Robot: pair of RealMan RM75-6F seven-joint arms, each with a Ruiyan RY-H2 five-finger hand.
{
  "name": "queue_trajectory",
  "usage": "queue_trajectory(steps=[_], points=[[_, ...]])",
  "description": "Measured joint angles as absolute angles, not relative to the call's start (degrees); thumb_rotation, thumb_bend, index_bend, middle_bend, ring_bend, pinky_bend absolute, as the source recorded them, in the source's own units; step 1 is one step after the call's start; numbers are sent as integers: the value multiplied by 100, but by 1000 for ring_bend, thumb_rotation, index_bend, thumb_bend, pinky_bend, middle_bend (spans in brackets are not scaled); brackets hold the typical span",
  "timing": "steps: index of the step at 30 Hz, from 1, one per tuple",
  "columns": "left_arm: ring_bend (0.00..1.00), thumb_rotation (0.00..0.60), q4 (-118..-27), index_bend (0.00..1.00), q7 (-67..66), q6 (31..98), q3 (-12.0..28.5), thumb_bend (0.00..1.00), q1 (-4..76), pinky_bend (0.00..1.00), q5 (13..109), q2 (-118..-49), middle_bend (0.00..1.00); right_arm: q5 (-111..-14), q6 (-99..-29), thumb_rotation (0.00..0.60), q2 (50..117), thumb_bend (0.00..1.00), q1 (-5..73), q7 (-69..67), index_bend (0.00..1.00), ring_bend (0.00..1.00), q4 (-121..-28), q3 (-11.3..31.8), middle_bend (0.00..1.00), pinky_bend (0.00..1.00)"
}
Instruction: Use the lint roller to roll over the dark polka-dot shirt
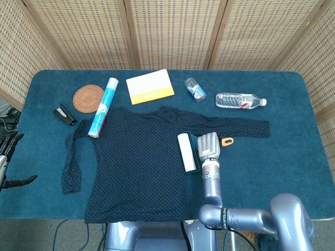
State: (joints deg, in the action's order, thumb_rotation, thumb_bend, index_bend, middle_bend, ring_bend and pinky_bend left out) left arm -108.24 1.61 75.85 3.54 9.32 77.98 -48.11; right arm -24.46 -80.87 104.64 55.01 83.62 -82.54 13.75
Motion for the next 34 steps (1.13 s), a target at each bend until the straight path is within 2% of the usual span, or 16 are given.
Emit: queue_trajectory(steps=[3, 12, 14, 15, 17, 18, 19, 20, 21, 22, 24, 25, 29, 34], points=[[0, 600, -10823, 0, 177, 7602, 340, 0, 921, 0, 7848, -4806, 0, -2645, -8153, 600, 10254, 38, 5390, 8120, 49, 1000, -8534, 1363, 1000, 1000], [0, 600, -10852, 0, 212, 7786, 294, 0, 842, 0, 8068, -4786, 0, -3895, -8462, 600, 9139, 21, 4747, 6870, 71, 1000, -9557, 994, 1000, 1000], [0, 600, -10858, 0, 210, 7887, 280, 0, 799, 0, 8150, -4789, 0, -4467, -8496, 600, 8878, 18, 4531, 6271, 89, 981, -9619, 784, 974, 1000], [0, 600, -10861, 0, 208, 7929, 275, 0, 781, 0, 8170, -4791, 0, -4740, -8512, 600, 8776, 13, 4435, 5971, 91, 936, -9617, 685, 927, 988], [0, 600, -10869, 0, 199, 8016, 265, 0, 737, 0, 8215, -4799, 0, -5380, -8554, 600, 8551, 5, 4207, 5201, 62, 793, -9558, 447, 775, 851], [0, 600, -10876, 0, 194, 8048, 261, 0, 720, 0, 8232, -4801, 0, -5646, -8574, 600, 8457, 1, 4106, 4853, 33, 660, -9514, 343, 640, 692], [0, 600, -10883, 0, 190, 8078, 257, 0, 704, 0, 8247, -4803, 0, -5906, -8595, 600, 8365, 0, 4002, 4501, 9, 483, -9461, 238, 483, 490], [0, 600, -10894, 0, 181, 8123, 251, 0, 680, 0, 8269, -4808, 0, -6230, -8629, 600, 8242, 0, 3855, 4030, 1, 358, -9373, 99, 378, 355], [0, 600, -10905, 0, 170, 8159, 245, 0, 661, 0, 8290, -4812, 0, -6515, -8662, 600, 8114, 0, 3694, 3566, 0, 182, -9278, -42, 233, 175], [0, 600, -10916, 0, 155, 8191, 238, 0, 643, 0, 8311, -4816, 0, -6647, -8678, 600, 8050, 0, 3612, 3342, 0, 66, -9230, -111, 118, 58], [0, 600, -10933, 0, 115, 8248, 222, 0, 605, 0, 8355, -4829, 0, -7054, -8727, 600, 7819, 0, 3317, 2613, 0, 0, -9078, -337, 18, 0], [0, 600, -10936, 0, 96, 8270, 217, 0, 594, 0, 8372, -4836, 0, -7206, -8750, 600, 7719, 0, 3188, 2328, 0, 0, -9022, -426, 1, 0], [0, 600, -10955, 0, 51, 8360, 208, 0, 551, 0, 8416, -4855, 0, -7829, -8952, 600, 7306, 0, 2530, 1330, 0, 0, -8817, -762, 0, 0], [0, 600, -10972, 0, 46, 8441, 196, 0, 504, 0, 8489, -4850, 0, -8178, -9188, 600, 7117, 0, 1952, 940, 0, 0, -8593, -895, 0, 0]])
